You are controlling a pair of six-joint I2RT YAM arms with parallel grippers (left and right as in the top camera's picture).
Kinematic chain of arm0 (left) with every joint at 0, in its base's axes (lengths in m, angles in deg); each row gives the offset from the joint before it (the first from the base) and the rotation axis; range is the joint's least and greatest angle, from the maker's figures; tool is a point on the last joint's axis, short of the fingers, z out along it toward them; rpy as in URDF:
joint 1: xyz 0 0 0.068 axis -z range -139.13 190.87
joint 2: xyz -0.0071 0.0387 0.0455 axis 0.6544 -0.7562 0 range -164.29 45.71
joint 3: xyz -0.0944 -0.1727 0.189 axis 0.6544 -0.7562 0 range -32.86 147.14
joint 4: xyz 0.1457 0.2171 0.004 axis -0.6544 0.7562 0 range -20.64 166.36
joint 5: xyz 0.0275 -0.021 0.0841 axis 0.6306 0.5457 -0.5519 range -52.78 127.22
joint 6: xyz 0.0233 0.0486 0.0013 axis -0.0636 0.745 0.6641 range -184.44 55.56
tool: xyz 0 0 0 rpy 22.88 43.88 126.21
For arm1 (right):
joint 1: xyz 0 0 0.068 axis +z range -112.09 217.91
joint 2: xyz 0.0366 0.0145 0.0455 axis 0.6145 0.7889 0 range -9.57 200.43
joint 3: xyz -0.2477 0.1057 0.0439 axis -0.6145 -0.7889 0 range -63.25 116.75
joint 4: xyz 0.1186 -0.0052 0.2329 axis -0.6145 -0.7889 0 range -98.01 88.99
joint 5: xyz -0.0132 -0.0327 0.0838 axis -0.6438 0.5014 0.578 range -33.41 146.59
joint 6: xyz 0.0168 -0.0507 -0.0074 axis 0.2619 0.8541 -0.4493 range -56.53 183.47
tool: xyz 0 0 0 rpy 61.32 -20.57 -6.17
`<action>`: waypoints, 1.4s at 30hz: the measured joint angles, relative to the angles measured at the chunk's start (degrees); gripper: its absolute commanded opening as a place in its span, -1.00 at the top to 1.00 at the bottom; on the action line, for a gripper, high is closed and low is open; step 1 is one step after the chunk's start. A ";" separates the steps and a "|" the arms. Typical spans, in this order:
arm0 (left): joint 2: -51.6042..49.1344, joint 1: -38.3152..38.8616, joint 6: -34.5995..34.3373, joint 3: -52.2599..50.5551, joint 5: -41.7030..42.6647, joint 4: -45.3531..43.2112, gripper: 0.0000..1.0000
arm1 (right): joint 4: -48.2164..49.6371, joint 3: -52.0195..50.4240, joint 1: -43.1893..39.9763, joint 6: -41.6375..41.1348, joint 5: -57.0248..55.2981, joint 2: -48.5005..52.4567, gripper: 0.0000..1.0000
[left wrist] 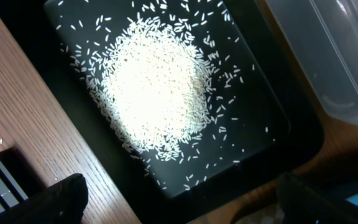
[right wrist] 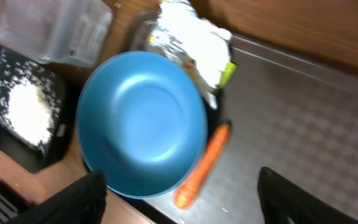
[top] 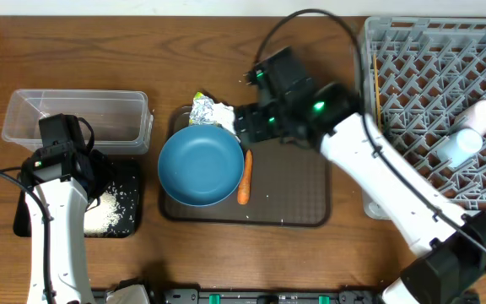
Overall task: Sort waste into correct bins and load items into the dishwasher rack
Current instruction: 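Move the right gripper over the blue bowl on the tray, then grasp the blue bowl rim with the right gripper and lift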
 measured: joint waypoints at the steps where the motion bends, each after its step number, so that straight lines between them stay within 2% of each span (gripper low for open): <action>1: 0.00 0.00 0.00 0.00 0.00 0.00 -0.99 | 0.59 0.00 1.42 -0.33 -0.87 0.07 -0.98; 10: 0.00 0.00 0.00 0.00 0.00 0.07 -0.99 | 2.62 -0.22 8.41 -2.89 -5.70 3.02 -0.99; 15: 0.00 0.00 0.00 0.00 0.00 0.09 -1.00 | 3.72 -0.22 10.40 1.29 -3.74 3.67 -0.98; 21: 0.00 0.00 0.00 0.00 0.00 0.09 -0.99 | 3.19 -0.22 16.31 7.52 -3.41 10.49 -0.72; 28: 0.00 0.00 0.00 0.00 0.00 0.11 -1.00 | 3.13 -0.26 21.62 14.34 -2.67 18.36 -0.68; 32: 0.00 0.00 0.00 0.00 0.00 0.11 -0.99 | 3.17 -0.33 24.70 17.16 -3.82 18.51 -0.57; 35: 0.00 0.00 0.00 0.00 0.00 0.11 -0.99 | 3.10 -0.33 26.49 17.92 -5.31 18.53 -0.56; 39: 0.00 0.00 0.00 0.00 0.00 0.11 -0.99 | 3.56 -0.33 26.80 18.49 -6.62 18.53 -0.52; 42: 0.00 0.00 0.00 0.00 0.00 0.11 -0.99 | 4.66 -0.33 26.53 18.88 -7.28 18.78 -0.42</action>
